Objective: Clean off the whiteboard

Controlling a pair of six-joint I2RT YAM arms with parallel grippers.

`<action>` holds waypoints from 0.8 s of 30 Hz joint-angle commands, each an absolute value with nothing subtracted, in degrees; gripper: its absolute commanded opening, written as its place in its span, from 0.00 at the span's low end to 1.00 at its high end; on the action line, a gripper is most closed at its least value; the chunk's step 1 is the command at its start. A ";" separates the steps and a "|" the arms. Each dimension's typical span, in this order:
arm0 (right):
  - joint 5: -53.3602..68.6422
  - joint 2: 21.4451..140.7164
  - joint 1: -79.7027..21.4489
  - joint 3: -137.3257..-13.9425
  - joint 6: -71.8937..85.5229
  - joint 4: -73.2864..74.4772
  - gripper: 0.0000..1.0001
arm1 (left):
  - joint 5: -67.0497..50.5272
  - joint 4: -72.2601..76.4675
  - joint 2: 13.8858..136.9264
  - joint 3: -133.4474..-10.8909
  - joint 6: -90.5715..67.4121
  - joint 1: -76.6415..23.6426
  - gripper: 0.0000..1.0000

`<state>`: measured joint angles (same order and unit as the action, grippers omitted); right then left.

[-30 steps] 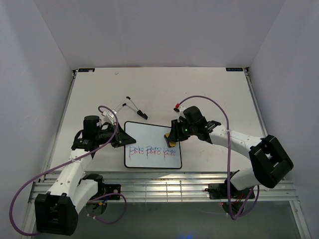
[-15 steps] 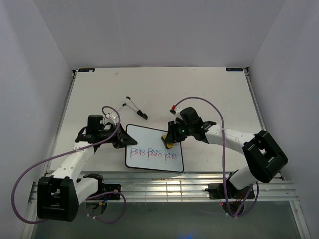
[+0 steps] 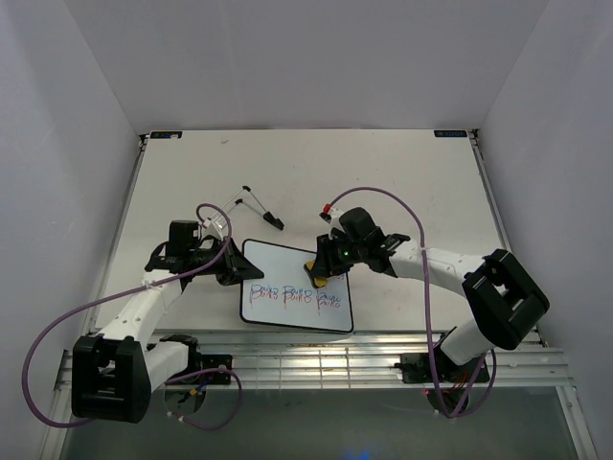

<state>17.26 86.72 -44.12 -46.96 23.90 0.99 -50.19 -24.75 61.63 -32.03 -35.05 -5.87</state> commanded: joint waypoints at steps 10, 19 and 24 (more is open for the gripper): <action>14.68 87.19 -37.89 -38.06 21.10 -2.99 0.28 | -45.35 -24.87 60.65 -34.01 -31.82 -6.06 0.00; 14.24 87.01 -34.98 -37.35 19.86 -1.41 0.27 | -46.49 -24.61 60.64 -34.01 -31.55 -5.98 0.00; 18.53 86.31 -35.24 -36.92 22.32 -3.93 0.27 | -46.49 -24.35 60.29 -34.01 -31.55 -6.06 0.00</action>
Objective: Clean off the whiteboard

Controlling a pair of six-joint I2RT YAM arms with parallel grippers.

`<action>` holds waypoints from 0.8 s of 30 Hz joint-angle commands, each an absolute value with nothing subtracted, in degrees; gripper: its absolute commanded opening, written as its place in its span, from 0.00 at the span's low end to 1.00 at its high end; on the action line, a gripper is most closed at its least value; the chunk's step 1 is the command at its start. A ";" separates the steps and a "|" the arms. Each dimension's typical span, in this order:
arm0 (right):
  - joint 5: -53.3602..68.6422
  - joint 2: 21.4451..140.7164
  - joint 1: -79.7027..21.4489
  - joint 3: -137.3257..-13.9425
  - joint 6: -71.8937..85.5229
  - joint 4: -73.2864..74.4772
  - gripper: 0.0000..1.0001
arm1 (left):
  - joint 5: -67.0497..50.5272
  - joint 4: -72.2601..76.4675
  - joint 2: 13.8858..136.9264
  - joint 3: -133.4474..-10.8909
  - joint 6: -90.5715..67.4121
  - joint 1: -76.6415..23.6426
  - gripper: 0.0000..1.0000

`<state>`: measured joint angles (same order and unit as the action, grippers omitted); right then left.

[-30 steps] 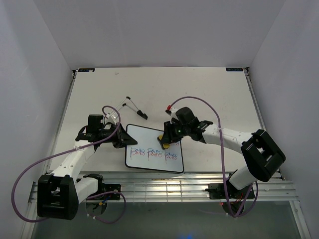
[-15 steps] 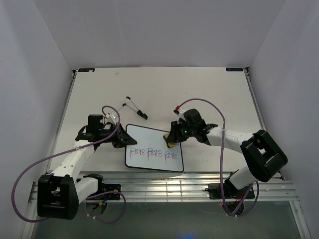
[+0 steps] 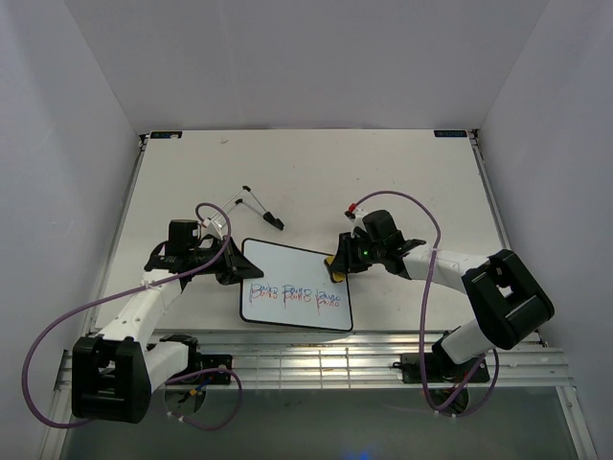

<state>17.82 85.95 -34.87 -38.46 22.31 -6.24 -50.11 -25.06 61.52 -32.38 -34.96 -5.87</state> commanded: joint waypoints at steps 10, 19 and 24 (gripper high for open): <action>21.10 86.39 -48.85 -44.19 27.42 -8.35 0.27 | -45.97 -23.82 59.68 -33.57 -32.08 -6.06 0.00; 12.39 86.22 -47.12 -43.25 28.39 -3.51 0.27 | -46.41 -23.91 59.41 -33.66 -31.99 -6.06 0.00; 11.43 84.73 -44.04 -36.50 28.65 -3.95 0.27 | -46.41 -23.82 59.24 -33.66 -31.99 -6.06 0.00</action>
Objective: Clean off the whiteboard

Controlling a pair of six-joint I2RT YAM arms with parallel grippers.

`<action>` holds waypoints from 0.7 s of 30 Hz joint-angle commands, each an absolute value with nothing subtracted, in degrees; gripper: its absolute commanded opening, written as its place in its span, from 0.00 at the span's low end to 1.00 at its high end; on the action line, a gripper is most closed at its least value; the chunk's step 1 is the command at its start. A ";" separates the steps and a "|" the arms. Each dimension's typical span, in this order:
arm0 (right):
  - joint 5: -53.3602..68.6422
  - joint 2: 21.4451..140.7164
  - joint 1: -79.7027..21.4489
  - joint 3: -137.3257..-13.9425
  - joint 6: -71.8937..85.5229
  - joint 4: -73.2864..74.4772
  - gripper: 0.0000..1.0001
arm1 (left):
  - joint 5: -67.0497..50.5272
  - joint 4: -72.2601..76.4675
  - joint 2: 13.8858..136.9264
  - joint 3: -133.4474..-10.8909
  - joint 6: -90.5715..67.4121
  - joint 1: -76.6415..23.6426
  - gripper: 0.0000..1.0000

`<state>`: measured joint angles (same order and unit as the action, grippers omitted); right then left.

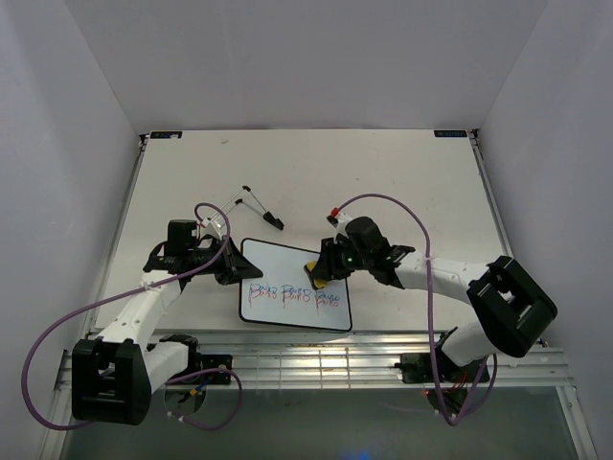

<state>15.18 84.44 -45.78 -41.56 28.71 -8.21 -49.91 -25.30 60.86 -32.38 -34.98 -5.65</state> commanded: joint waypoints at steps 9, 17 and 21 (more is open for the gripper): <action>8.44 81.30 -40.61 -28.21 30.06 -5.63 0.26 | -45.97 -23.82 58.36 -33.66 -32.17 -6.06 0.00; 6.68 79.80 -44.83 -32.95 33.75 -5.98 0.26 | -46.23 -23.91 58.45 -33.49 -32.08 -6.06 0.00; 8.00 78.58 -46.66 -34.54 35.50 -7.28 0.26 | -46.41 -23.91 58.54 -33.57 -32.08 -5.98 0.00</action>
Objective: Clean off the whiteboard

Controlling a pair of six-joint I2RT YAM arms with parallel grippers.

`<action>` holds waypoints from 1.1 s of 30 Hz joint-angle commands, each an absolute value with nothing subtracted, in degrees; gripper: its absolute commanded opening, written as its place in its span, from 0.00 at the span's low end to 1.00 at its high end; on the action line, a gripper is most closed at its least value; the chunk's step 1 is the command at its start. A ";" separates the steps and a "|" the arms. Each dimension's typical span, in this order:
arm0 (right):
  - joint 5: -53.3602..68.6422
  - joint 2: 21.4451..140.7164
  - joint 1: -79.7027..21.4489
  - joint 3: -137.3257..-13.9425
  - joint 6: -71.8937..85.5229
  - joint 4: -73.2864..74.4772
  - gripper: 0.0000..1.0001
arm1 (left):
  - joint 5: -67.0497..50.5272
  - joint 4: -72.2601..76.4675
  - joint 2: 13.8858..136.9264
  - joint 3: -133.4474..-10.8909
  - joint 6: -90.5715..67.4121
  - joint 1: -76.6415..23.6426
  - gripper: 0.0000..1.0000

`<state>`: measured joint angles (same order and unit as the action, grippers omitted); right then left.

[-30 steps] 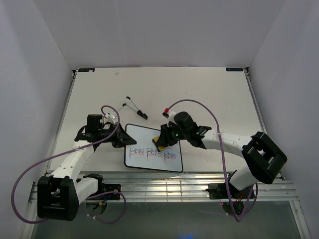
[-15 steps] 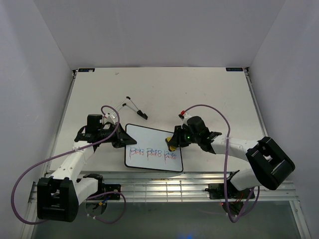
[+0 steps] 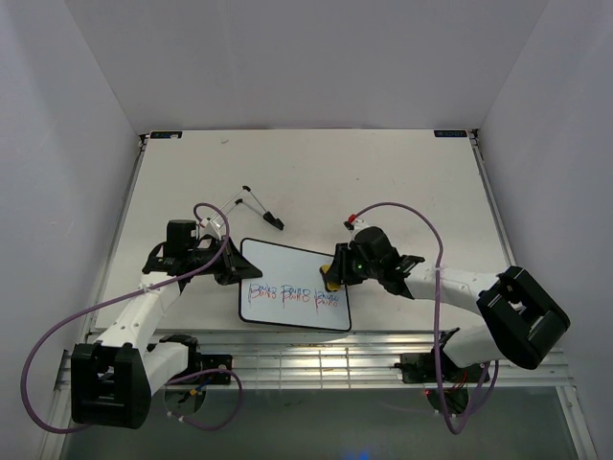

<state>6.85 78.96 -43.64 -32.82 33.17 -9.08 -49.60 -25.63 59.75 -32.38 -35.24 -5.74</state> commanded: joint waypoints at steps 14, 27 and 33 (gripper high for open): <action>0.63 83.67 -55.46 -42.80 41.05 -9.32 0.26 | -47.90 -23.20 58.89 -33.22 -32.08 -6.06 0.00; 6.32 84.28 -39.23 -26.22 35.16 -13.61 0.26 | -48.43 -23.12 58.45 -33.31 -31.90 -6.06 0.00; 14.14 88.85 -31.21 -24.08 28.93 -14.68 0.26 | -48.43 -23.12 58.71 -33.31 -31.90 -6.06 0.00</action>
